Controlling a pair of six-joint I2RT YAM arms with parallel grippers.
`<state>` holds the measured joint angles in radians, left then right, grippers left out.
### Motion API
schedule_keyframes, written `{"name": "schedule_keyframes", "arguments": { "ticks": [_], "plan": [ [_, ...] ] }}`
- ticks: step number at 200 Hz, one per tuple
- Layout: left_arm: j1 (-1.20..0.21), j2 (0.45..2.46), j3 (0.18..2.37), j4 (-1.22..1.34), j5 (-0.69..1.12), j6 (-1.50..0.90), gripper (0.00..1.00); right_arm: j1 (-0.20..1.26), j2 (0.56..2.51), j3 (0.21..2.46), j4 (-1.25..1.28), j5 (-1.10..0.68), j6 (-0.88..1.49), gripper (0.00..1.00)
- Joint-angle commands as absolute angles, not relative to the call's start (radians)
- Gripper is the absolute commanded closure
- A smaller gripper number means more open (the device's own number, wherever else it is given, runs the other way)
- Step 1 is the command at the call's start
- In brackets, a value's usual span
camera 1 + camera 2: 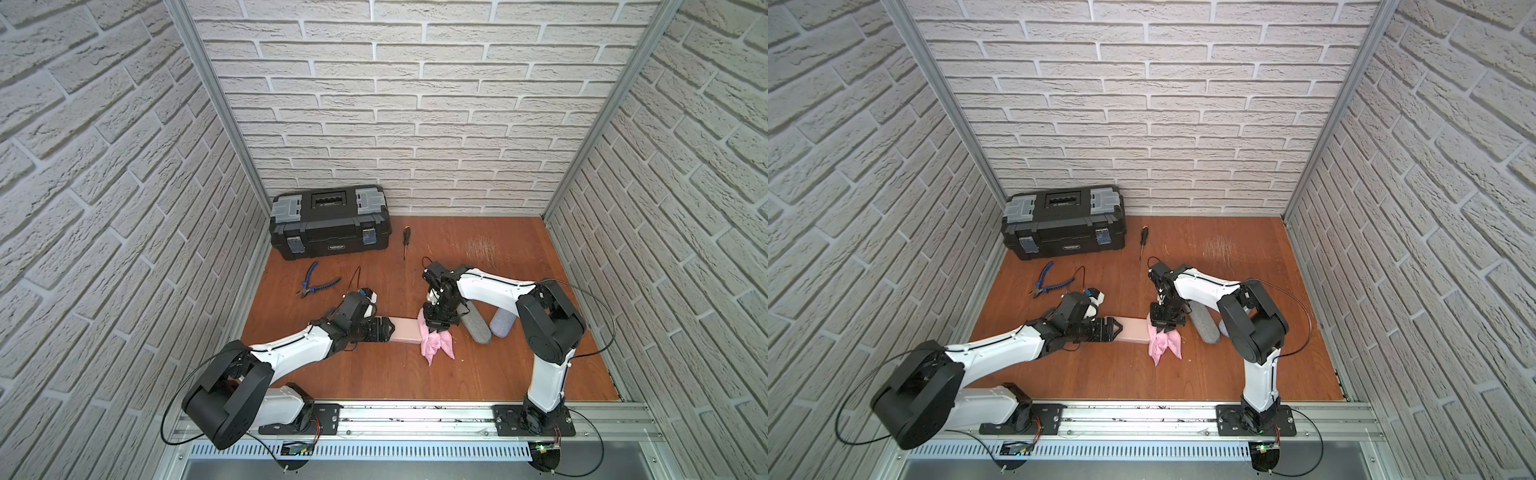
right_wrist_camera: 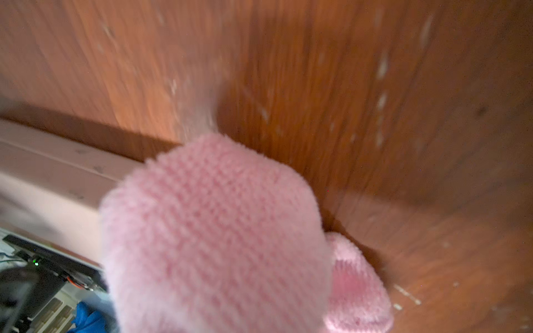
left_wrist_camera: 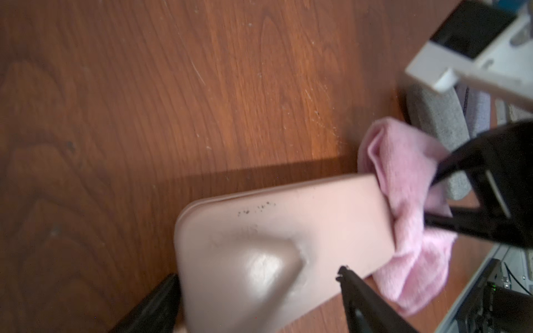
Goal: Wipe the eyeglass case
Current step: Adjust the eyeglass case at the center of the board.
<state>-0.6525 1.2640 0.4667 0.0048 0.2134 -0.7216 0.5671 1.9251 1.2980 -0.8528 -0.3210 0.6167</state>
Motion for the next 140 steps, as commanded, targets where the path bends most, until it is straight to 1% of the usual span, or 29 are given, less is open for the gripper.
{"name": "schedule_keyframes", "arguments": {
  "ticks": [1,41,68,91,110,140],
  "plan": [
    [-0.719,1.217,0.448,0.05,0.221,-0.776,0.13,0.557,1.96,1.397,-0.828,-0.279,0.556,0.98],
    [-0.842,1.192,0.473,-0.05,0.159,-0.793,0.12,0.541,1.966,1.493,-0.922,-0.154,0.479,0.98],
    [-0.851,1.122,0.497,-0.169,0.087,-0.765,0.12,0.531,1.926,1.499,-0.96,-0.106,0.444,0.98],
    [-0.842,1.086,0.558,-0.273,0.013,-0.669,0.11,0.53,1.881,1.512,-0.997,-0.028,0.422,0.98],
    [-0.834,1.124,0.605,-0.286,-0.009,-0.58,0.1,0.529,1.857,1.524,-1.021,0.018,0.408,0.98],
    [-0.862,1.26,0.69,-0.307,-0.064,-0.448,0.1,0.53,1.831,1.523,-1.02,0.005,0.409,0.98]
  ]
}}
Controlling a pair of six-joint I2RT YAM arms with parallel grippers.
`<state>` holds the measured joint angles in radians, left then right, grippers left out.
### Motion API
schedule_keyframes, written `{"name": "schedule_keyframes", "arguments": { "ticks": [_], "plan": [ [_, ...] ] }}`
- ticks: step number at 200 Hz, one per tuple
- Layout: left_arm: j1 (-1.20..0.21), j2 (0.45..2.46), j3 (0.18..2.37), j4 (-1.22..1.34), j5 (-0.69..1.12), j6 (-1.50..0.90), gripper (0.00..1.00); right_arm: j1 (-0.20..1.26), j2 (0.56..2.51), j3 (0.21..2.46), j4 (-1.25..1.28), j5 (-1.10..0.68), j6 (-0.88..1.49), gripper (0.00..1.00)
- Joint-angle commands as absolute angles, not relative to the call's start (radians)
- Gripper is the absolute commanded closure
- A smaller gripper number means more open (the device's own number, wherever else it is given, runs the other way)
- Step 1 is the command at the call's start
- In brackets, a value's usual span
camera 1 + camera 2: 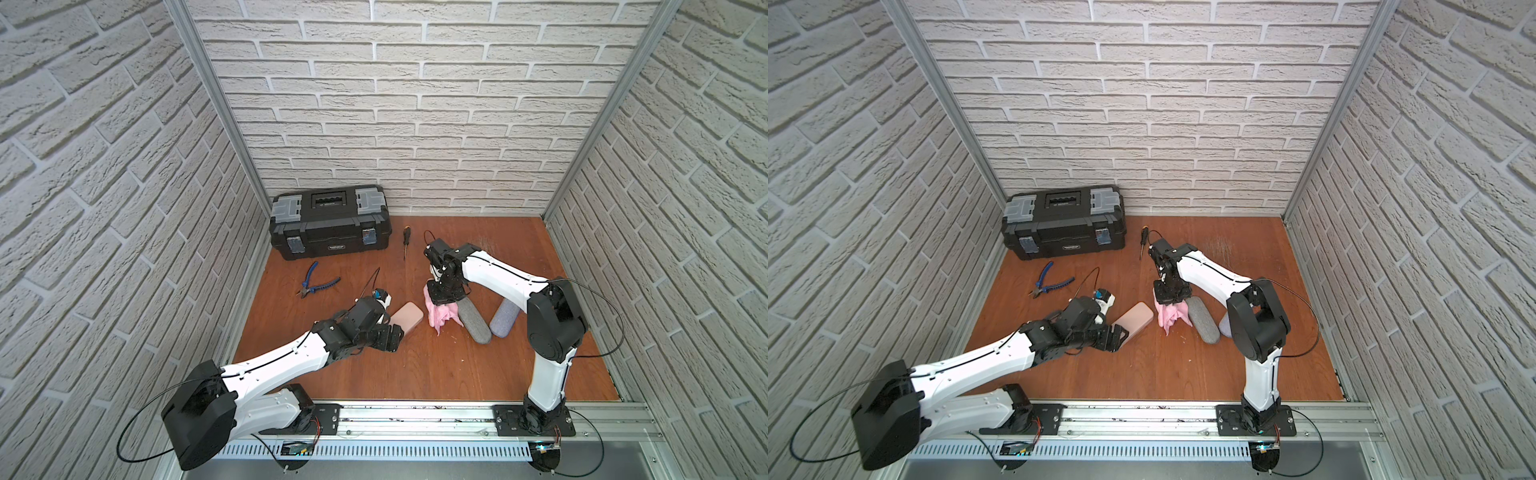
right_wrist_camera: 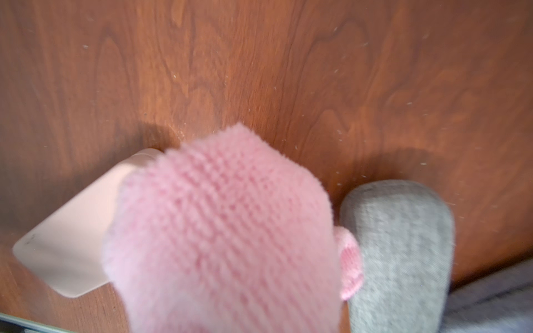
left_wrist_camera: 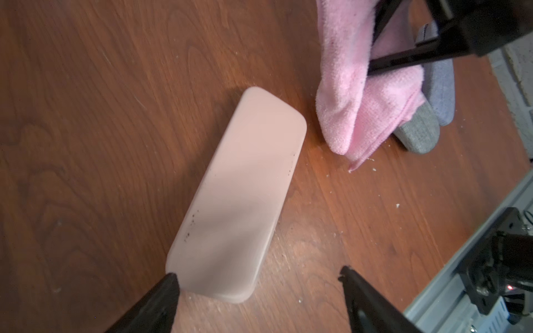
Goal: Wipe the eyeglass case
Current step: Adjust the eyeglass case at the center of the board.
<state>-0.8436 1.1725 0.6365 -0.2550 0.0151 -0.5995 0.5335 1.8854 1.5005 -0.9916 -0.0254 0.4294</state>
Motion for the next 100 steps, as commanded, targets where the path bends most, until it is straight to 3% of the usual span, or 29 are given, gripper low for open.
{"name": "schedule_keyframes", "arguments": {
  "ticks": [1,48,100],
  "plan": [
    [-0.865,1.264,0.694,-0.308,-0.068,-0.444,0.1,0.53,1.831,1.523,-1.019,0.004,0.409,0.98],
    [-0.881,1.355,0.737,-0.306,-0.144,-0.341,0.08,0.531,1.816,1.486,-0.99,-0.039,0.427,0.98],
    [-0.863,1.382,0.683,-0.206,-0.039,-0.339,0.07,0.532,1.822,1.488,-0.979,-0.052,0.429,0.98]
  ]
}}
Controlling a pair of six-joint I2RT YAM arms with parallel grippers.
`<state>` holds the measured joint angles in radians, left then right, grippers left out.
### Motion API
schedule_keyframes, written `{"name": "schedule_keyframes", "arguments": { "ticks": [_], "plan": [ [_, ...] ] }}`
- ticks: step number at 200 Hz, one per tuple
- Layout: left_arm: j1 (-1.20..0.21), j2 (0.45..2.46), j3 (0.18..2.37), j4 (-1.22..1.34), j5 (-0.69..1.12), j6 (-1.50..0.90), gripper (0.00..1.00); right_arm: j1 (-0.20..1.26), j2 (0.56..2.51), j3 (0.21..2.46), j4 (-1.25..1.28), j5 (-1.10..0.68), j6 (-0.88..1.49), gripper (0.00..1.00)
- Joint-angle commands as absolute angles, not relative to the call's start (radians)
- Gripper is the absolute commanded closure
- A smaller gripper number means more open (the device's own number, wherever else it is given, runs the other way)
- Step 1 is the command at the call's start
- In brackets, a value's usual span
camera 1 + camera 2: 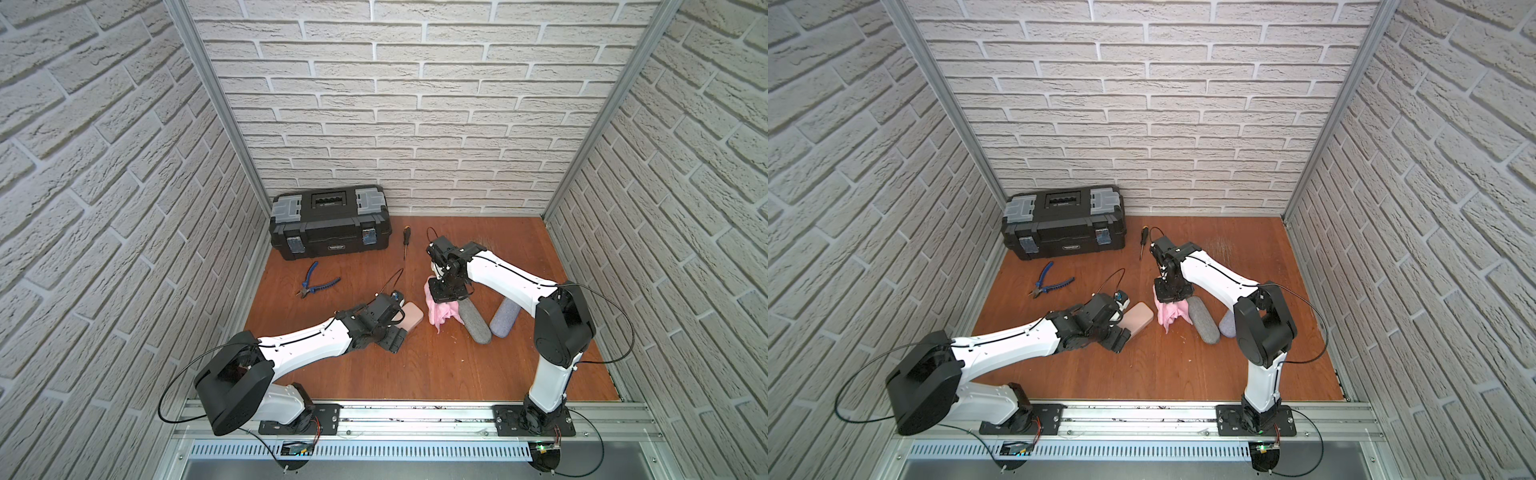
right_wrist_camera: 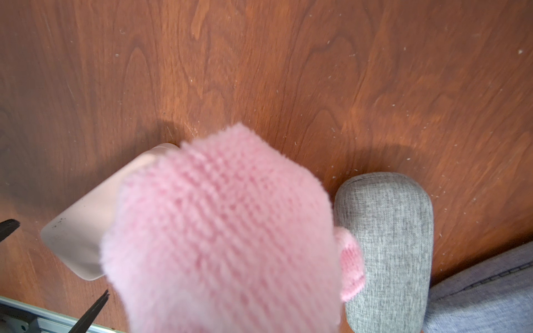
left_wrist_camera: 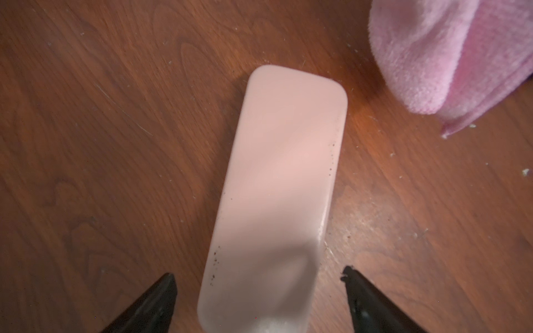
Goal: Wipe the eyeglass case
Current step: Adjust the eyeglass case at the center of the board, then wipe the dirt from the eyeglass case.
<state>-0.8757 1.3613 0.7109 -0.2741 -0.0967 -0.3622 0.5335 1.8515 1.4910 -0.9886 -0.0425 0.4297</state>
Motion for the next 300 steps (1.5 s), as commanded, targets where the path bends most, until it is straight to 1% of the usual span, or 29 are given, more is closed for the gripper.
{"name": "schedule_keyframes", "arguments": {
  "ticks": [1,31,93,121,141,160,188,201,216,238,251,259,264,277,284,291,300],
  "plan": [
    [-0.862,1.382,0.682,-0.203,-0.036,-0.339,0.07,0.532,1.823,1.488,-0.979,-0.052,0.43,0.98],
    [-0.844,1.415,0.675,-0.177,0.007,-0.335,0.07,0.532,1.827,1.49,-0.976,-0.062,0.431,0.98],
    [-0.819,1.432,0.655,-0.171,0.008,-0.343,0.08,0.533,1.82,1.488,-0.973,-0.077,0.439,0.98],
    [-0.828,1.441,0.627,-0.149,0.017,-0.352,0.11,0.534,1.811,1.517,-0.98,-0.11,0.452,0.98],
    [-0.846,1.452,0.614,-0.123,0.016,-0.355,0.16,0.537,1.804,1.536,-0.97,-0.17,0.479,0.98],
    [-0.86,1.455,0.605,-0.105,0.001,-0.348,0.21,0.564,1.805,1.506,-0.918,-0.251,0.539,0.98],
    [-0.867,1.434,0.579,-0.07,-0.021,-0.345,0.29,0.624,1.827,1.401,-0.759,-0.374,0.691,0.98],
    [-0.868,1.414,0.566,-0.058,-0.031,-0.34,0.31,0.629,1.848,1.362,-0.685,-0.428,0.752,0.98],
    [-0.87,1.387,0.55,-0.043,-0.038,-0.339,0.37,0.625,1.875,1.354,-0.653,-0.451,0.773,0.98],
    [-0.873,1.364,0.518,0.0,-0.035,-0.33,0.49,0.596,1.946,1.359,-0.67,-0.459,0.738,0.98],
    [-0.878,1.366,0.509,0.0,-0.042,-0.333,0.52,0.56,1.986,1.369,-0.731,-0.404,0.687,0.98],
    [-0.889,1.368,0.501,0.005,-0.054,-0.336,0.53,0.537,2.005,1.388,-0.787,-0.307,0.643,0.98],
    [-0.896,1.369,0.496,0.01,-0.061,-0.337,0.55,0.529,1.999,1.409,-0.826,-0.218,0.613,0.98],
    [-0.916,1.377,0.491,0.014,-0.083,-0.339,0.57,0.535,1.97,1.476,-0.931,0.079,0.535,0.98],
    [-0.927,1.386,0.492,0.011,-0.094,-0.34,0.57,0.546,1.936,1.513,-0.971,0.189,0.504,0.98],
    [-0.935,1.393,0.495,0.007,-0.101,-0.342,0.59,0.556,1.911,1.542,-0.997,0.243,0.476,0.98],
    [-0.944,1.4,0.504,0.001,-0.11,-0.345,0.59,0.569,1.881,1.564,-1.008,0.229,0.452,0.98]
  ]
}}
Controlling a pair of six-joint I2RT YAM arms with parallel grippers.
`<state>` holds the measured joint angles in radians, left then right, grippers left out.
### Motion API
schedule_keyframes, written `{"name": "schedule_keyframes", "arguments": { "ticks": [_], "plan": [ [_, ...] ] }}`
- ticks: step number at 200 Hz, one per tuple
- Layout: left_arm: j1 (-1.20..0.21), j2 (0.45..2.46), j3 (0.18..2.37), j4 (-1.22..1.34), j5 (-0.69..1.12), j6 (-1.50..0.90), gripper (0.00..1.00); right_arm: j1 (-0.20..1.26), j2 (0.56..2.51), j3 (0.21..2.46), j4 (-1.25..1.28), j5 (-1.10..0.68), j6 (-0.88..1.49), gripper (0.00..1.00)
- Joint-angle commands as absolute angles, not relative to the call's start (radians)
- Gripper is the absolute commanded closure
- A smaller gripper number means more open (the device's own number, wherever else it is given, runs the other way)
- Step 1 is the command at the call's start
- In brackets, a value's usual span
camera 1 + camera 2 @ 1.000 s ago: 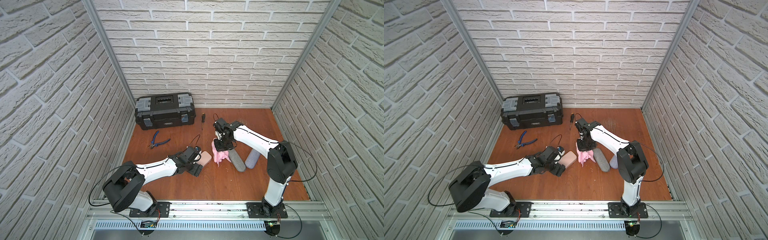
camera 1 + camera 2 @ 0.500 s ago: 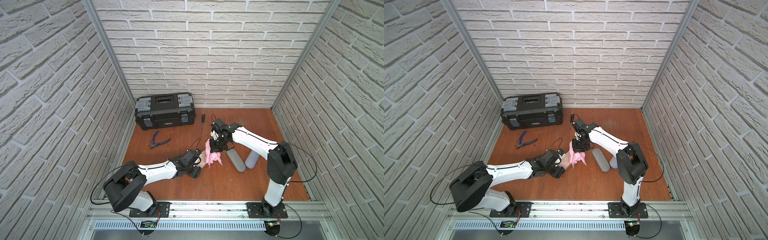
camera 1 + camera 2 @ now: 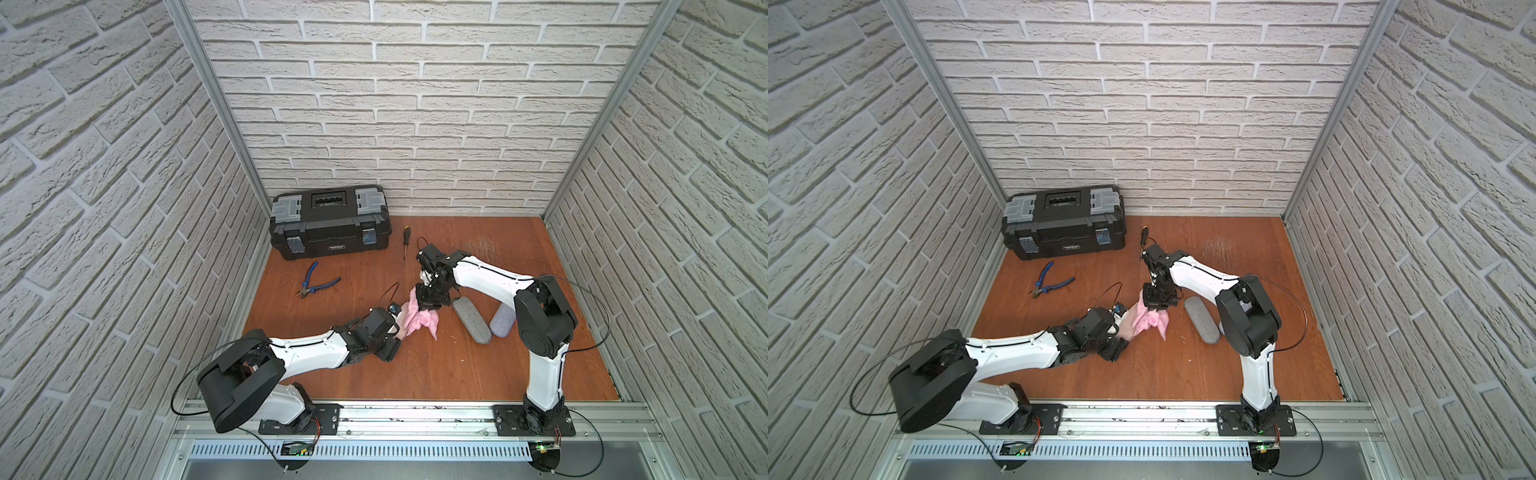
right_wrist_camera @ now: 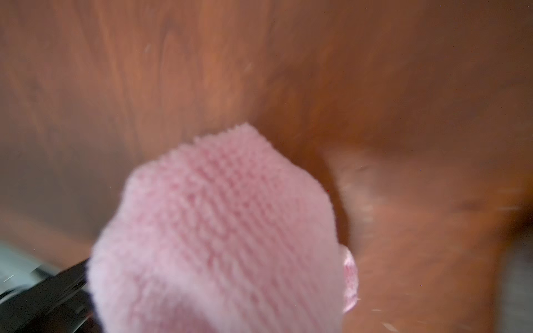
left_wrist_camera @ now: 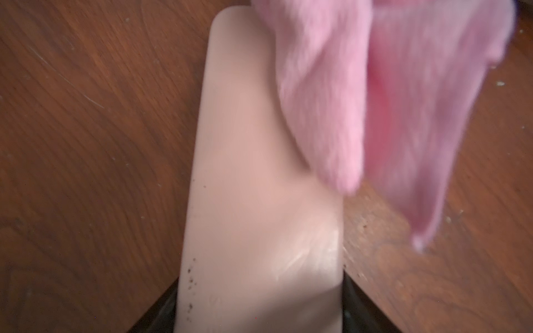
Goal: Wipe the eyeglass case
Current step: Wipe the dirt from the eyeglass case.
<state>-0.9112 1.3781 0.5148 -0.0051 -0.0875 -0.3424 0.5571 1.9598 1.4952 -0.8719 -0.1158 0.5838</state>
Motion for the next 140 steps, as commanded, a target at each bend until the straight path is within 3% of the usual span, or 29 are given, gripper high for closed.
{"name": "schedule_keyframes", "arguments": {
  "ticks": [1,28,56,75,96,123,140],
  "plan": [
    [-0.945,1.401,0.504,0.0,-0.112,-0.344,0.59,0.571,1.878,1.566,-1.01,0.225,0.451,0.98],
    [-0.981,1.407,0.512,-0.008,-0.164,-0.353,0.61,0.61,1.861,1.575,-0.998,-0.123,0.506,0.98],
    [-1.022,1.37,0.49,0.004,-0.245,-0.372,0.61,0.634,1.861,1.395,-0.714,-0.498,0.734,0.98],
    [-1.043,1.341,0.472,0.021,-0.283,-0.381,0.61,0.615,1.901,1.319,-0.579,-0.586,0.813,0.98],
    [-1.07,1.322,0.466,0.023,-0.327,-0.37,0.61,0.528,1.971,1.363,-0.733,-0.436,0.678,0.98],
    [-1.088,1.326,0.465,0.044,-0.354,-0.36,0.61,0.528,1.944,1.535,-0.979,0.191,0.497,0.98],
    [-1.095,1.348,0.484,0.017,-0.381,-0.371,0.61,0.58,1.901,1.602,-1.01,0.223,0.456,0.98]
  ]
}}
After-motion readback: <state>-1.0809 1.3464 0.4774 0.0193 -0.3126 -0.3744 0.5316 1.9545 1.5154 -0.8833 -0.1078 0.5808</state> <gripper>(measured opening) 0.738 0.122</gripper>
